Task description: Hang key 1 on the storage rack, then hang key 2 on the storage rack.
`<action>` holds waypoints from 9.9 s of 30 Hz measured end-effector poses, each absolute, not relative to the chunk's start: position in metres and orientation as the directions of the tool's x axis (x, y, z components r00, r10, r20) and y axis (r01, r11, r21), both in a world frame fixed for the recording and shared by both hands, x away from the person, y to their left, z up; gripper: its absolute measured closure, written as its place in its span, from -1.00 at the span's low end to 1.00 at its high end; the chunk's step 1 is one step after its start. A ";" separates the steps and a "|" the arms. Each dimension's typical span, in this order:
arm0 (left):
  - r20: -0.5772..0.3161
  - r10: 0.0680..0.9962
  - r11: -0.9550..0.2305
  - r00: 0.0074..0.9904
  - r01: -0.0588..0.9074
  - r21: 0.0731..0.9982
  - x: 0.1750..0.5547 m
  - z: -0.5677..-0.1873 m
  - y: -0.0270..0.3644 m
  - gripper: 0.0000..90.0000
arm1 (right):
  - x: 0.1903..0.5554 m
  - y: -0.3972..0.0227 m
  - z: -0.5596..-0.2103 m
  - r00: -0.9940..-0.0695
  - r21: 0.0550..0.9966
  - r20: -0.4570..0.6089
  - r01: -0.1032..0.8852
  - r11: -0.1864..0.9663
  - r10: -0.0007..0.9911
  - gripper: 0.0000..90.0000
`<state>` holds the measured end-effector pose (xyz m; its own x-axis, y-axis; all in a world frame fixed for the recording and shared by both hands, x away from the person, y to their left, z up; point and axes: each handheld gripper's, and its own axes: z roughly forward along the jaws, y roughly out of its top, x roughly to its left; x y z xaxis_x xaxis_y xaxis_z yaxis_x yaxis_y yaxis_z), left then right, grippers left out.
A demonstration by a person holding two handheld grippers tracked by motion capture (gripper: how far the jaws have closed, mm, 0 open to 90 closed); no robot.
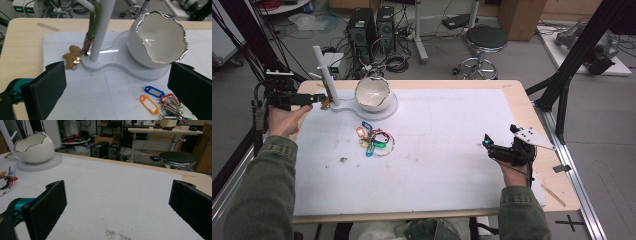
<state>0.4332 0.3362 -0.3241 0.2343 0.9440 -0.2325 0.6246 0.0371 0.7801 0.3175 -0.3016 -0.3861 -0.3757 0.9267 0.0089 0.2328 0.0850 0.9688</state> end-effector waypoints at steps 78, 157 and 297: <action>-0.189 0.821 -0.329 0.538 0.718 0.614 0.423 -0.391 0.206 -0.78 | 0.318 -0.301 -0.386 -0.383 0.969 0.017 0.235 0.080 0.923 -0.99; -0.052 0.815 -0.448 0.577 0.685 0.574 0.418 -0.398 0.202 0.82 | 0.318 -0.301 -0.386 -0.382 0.967 0.009 0.238 0.089 0.924 -0.99; -0.209 0.908 -0.041 0.363 0.575 0.817 0.456 -0.228 0.327 0.82 | 0.317 -0.303 -0.386 -0.378 0.969 0.003 0.228 0.090 0.926 -0.99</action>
